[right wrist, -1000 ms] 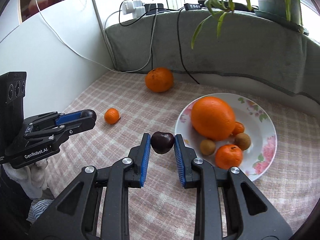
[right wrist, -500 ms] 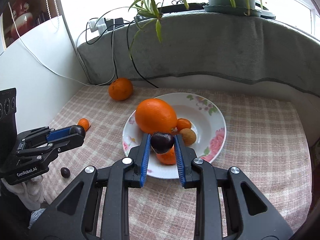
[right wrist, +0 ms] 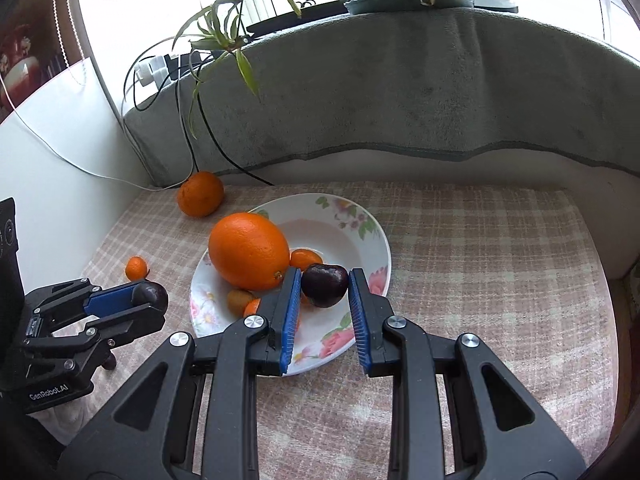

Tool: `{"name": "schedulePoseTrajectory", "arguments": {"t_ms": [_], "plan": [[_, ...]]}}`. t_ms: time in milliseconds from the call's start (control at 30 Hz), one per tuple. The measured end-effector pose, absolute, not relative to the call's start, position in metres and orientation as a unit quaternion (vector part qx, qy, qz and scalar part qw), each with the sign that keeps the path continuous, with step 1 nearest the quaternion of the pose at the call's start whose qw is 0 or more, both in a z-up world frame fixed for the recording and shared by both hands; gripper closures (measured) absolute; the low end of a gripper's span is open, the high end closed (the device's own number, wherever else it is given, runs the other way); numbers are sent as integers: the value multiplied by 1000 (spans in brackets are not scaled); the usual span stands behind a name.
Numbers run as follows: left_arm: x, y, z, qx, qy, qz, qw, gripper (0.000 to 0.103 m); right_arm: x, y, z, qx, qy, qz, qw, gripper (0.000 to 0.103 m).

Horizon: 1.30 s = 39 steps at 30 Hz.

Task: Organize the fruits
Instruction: 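Carry both plums into the floral bowl and open both grippers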

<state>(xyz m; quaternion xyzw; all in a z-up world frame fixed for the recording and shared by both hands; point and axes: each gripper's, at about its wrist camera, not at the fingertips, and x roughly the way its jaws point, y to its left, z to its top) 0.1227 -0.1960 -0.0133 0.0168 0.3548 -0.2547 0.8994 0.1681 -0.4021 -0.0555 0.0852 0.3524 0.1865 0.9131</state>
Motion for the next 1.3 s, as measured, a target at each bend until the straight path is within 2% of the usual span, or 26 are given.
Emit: {"name": "schedulePoseTrajectory", "arguments": {"t_ms": [933, 1067, 1200, 1267, 1300], "plan": [[140, -222, -17, 33, 363, -251, 897, 77, 197, -412, -62, 92, 358, 198, 908, 77], [142, -222, -17, 32, 364, -251, 896, 75, 195, -414, -61, 99, 352, 198, 909, 54], [142, -222, -16, 30, 362, -251, 897, 68, 195, -413, -59, 97, 348, 199, 911, 49], [141, -222, -15, 30, 360, -251, 898, 56, 195, -412, -59, 95, 348, 199, 911, 48], [140, -222, -14, 30, 358, -252, 899, 52, 195, -412, -59, 94, 348, 198, 912, 44]]}}
